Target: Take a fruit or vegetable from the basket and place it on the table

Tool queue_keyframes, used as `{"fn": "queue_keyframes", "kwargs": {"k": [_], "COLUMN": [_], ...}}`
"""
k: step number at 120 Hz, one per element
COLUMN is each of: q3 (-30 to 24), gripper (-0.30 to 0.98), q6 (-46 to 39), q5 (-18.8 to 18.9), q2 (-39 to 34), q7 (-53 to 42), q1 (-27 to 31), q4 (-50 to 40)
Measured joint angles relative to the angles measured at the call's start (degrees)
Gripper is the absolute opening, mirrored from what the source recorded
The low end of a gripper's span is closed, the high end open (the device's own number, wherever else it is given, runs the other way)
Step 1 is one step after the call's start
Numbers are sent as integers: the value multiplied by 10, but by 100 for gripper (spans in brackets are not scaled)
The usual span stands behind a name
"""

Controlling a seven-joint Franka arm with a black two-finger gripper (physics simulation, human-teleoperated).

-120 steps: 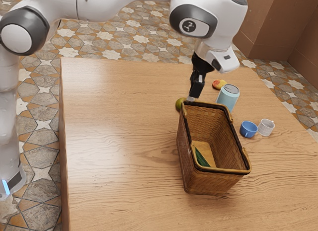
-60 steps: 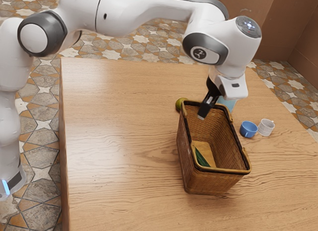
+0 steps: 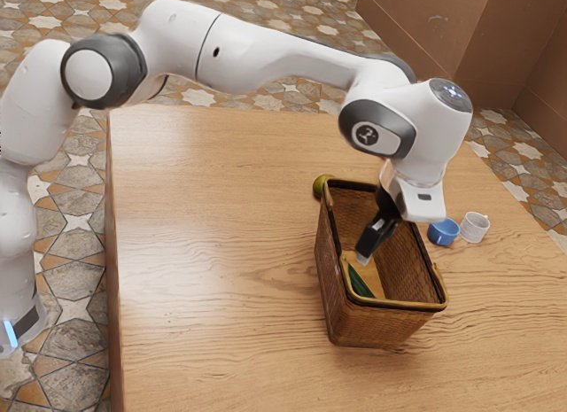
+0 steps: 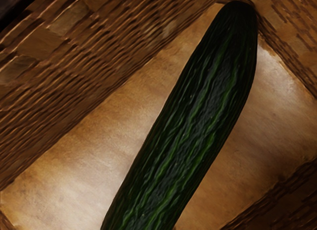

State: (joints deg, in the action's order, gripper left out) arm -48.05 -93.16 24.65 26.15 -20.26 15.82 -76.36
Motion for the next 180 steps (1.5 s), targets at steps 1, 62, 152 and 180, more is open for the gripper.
{"fn": "queue_keyframes", "kwargs": {"k": [1, 62, 152, 180], "q3": [0, 0, 3, 8], "gripper": [69, 69, 68, 43], "q6": [0, -8, -9, -16], "q5": [0, 39, 102, 132], "q2": [2, 69, 116, 120], "q7": [0, -12, -18, -10], "q1": [0, -4, -20, -29], "q4": [0, -15, -15, -16]}}
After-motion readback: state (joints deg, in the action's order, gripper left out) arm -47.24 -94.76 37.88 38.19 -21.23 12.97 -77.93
